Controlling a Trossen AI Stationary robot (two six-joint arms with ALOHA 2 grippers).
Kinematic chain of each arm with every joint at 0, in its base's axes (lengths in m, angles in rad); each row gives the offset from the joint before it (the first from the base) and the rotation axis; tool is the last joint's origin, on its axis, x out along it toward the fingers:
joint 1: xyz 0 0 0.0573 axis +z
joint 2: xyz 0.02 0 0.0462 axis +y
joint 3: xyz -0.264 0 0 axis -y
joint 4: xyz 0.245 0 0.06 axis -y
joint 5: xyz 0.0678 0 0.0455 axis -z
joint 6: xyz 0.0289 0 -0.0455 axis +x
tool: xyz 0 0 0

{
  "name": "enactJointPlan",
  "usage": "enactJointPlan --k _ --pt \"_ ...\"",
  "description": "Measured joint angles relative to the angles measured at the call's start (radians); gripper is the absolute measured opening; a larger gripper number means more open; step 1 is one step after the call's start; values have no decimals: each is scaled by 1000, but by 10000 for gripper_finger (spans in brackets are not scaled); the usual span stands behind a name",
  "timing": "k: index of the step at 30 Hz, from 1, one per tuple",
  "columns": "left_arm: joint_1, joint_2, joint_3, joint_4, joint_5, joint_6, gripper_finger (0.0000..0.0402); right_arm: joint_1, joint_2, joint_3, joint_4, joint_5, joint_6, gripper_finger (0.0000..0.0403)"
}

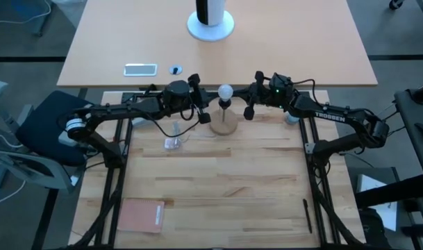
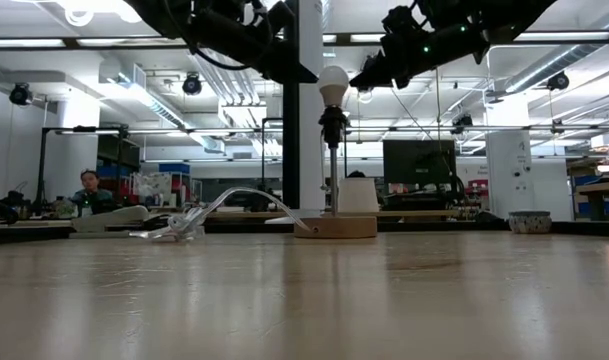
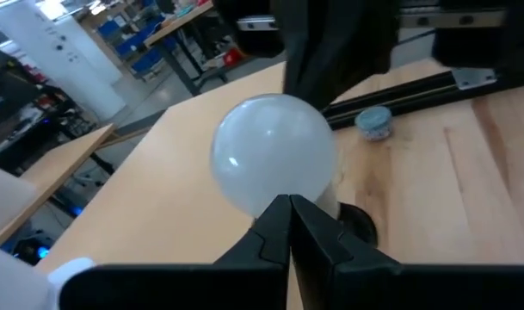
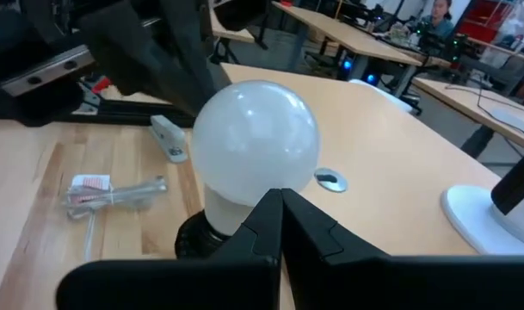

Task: Screw lightbulb
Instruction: Remove the lightbulb from the desk lamp

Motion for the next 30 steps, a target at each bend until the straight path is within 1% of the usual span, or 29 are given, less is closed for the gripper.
enactJointPlan --k 6,10,13,17,18,22,27,30 --pt "4 -2 0 15 -117 0 0 2 -29 0 -8 -18 0 0" --pt "7 18 0 49 -125 -1 0 6 -42 0 -3 -63 1 0" --pt "6 31 0 86 -105 6 0 9 -34 0 8 -92 1 0" --pt "8 33 0 83 -47 7 0 10 -8 0 29 -93 10 0" --pt "7 33 0 83 -47 8 0 9 -5 0 33 -93 17 0" --pt "3 29 0 67 -39 8 0 7 -2 0 37 -36 18 0" --pt "-8 11 0 34 -5 7 0 6 -2 0 41 1 18 0" --pt "-12 -3 0 20 4 7 0 6 -2 0 42 3 17 0"
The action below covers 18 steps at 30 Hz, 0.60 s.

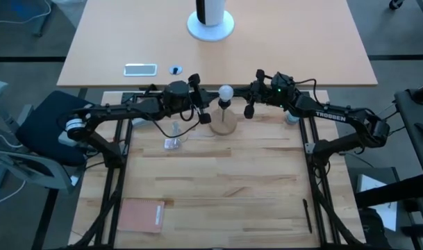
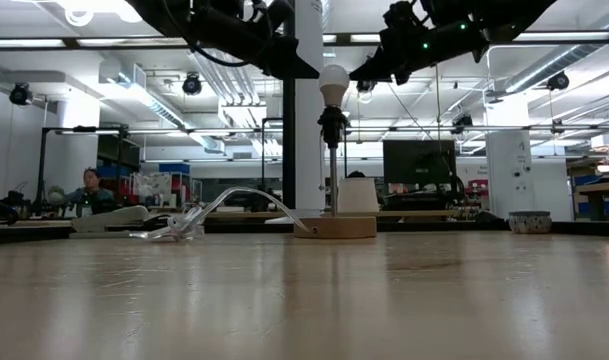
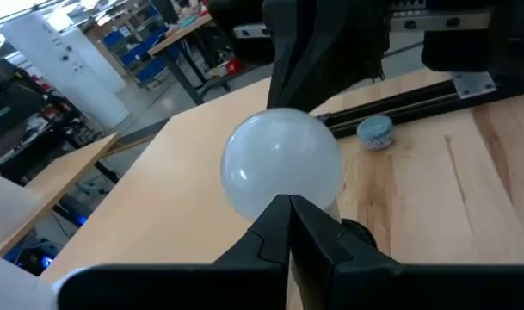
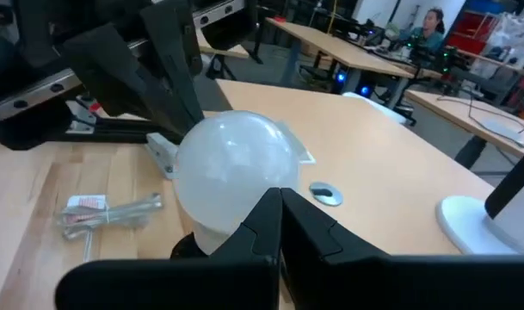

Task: Screw lightbulb
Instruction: Remove the lightbulb from the desk lamp

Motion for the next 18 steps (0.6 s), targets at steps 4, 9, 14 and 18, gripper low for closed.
enactJointPlan --k 4,9,14,18 --pt "1 -17 0 -5 -25 -1 0 1 -8 0 -18 5 -8 0" --pt "1 -19 0 -42 -132 -9 0 2 -42 -1 -49 9 -14 0" --pt "2 -5 0 -18 -142 -16 0 2 -58 -1 -67 7 -15 0" --pt "2 14 0 25 -121 -9 0 2 -48 -1 -67 -42 -10 0"
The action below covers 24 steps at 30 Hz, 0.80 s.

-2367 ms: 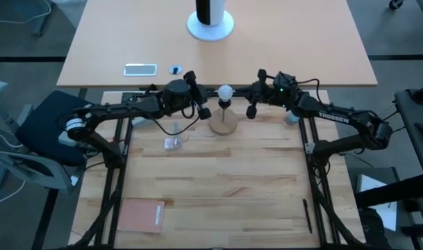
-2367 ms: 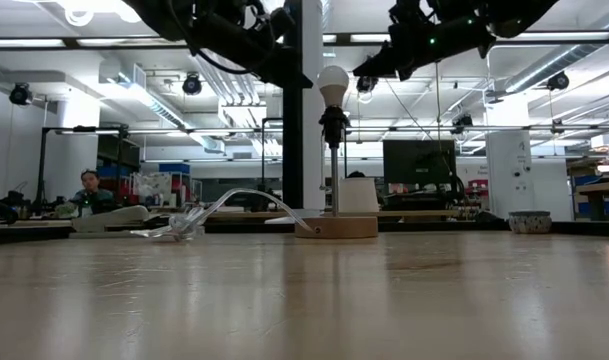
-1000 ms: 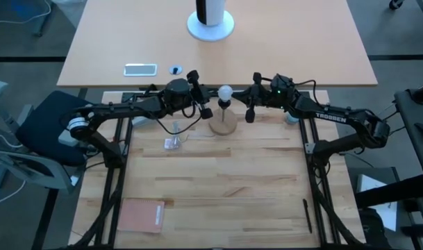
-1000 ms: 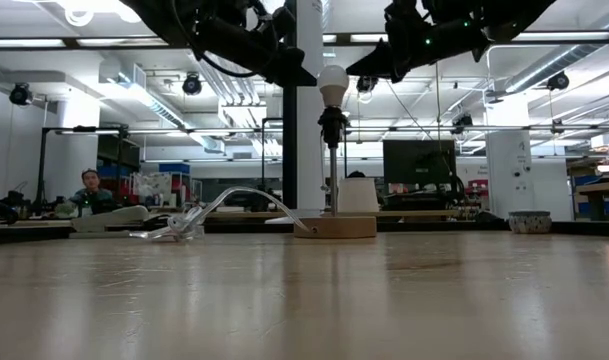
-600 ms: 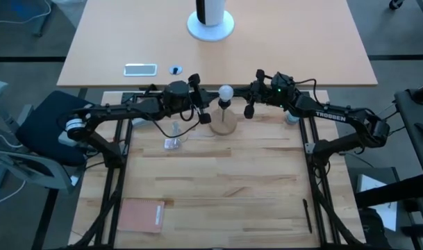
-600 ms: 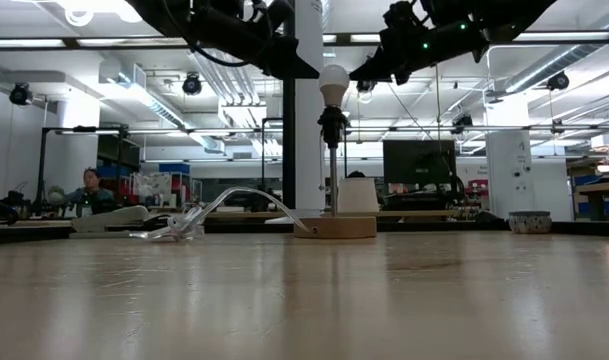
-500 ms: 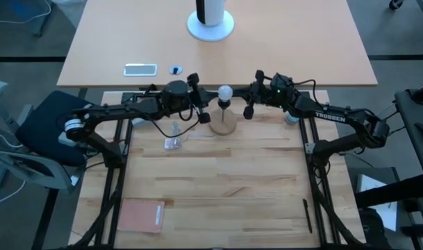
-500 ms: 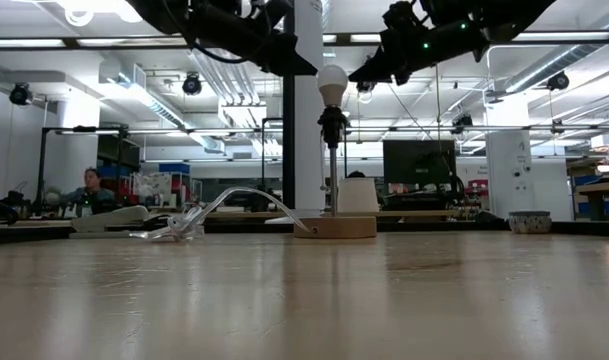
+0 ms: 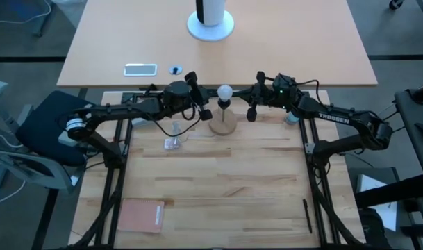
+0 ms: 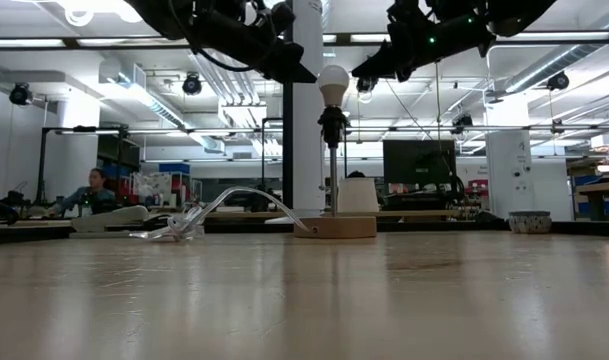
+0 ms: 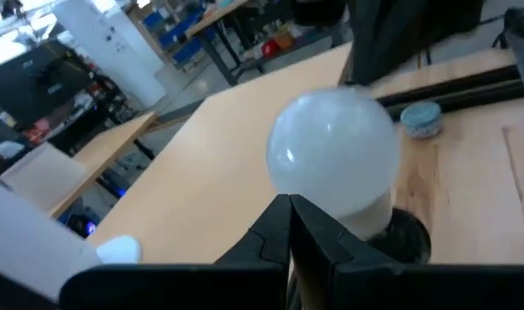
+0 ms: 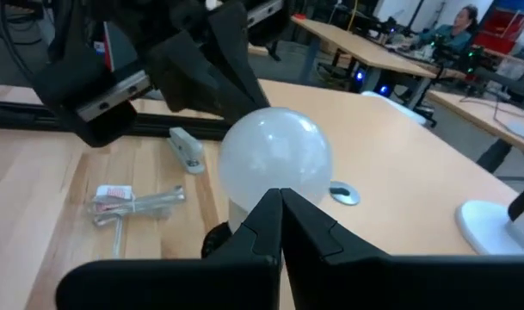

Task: Screw lightbulb
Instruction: Remove the lightbulb from the desk lamp

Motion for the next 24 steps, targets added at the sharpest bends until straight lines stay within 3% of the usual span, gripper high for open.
enactJointPlan --k 16,24 --pt "-26 -11 0 -12 101 13 0 -7 36 -1 54 52 -7 0" --pt "-22 -20 0 -10 -51 31 0 -5 -1 -1 17 49 0 0"
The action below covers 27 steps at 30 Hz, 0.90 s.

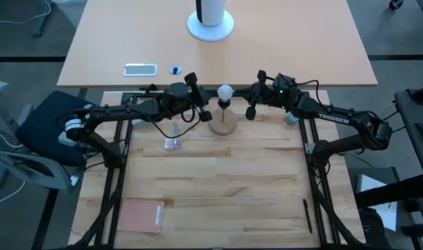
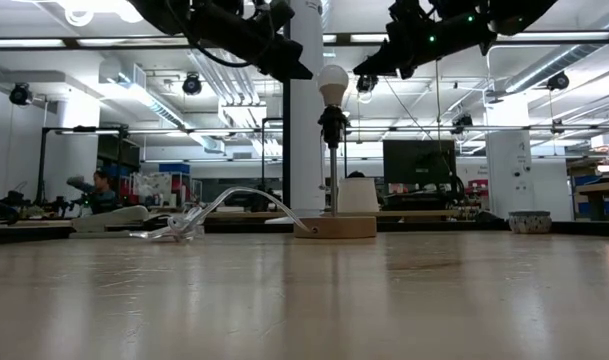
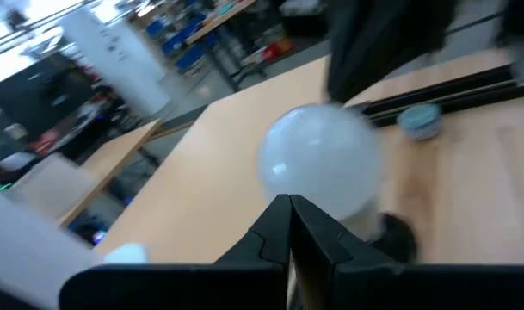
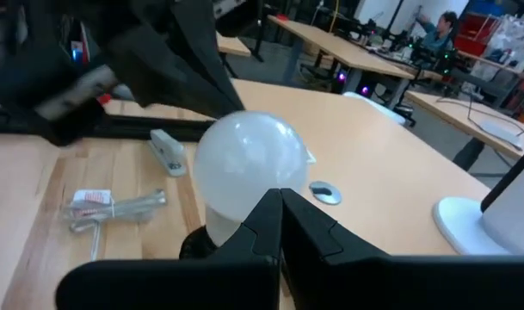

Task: Screw lightbulb
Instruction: Remove the lightbulb from the desk lamp

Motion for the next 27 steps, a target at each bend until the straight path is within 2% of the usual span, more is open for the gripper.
enactJointPlan --k 6,15,27 --pt "19 6 0 25 -17 3 0 2 -22 0 0 -57 8 0" --pt "22 14 0 36 131 22 0 6 19 -6 13 -53 13 0" --pt "18 14 0 51 190 16 0 6 19 -6 14 -48 12 0"
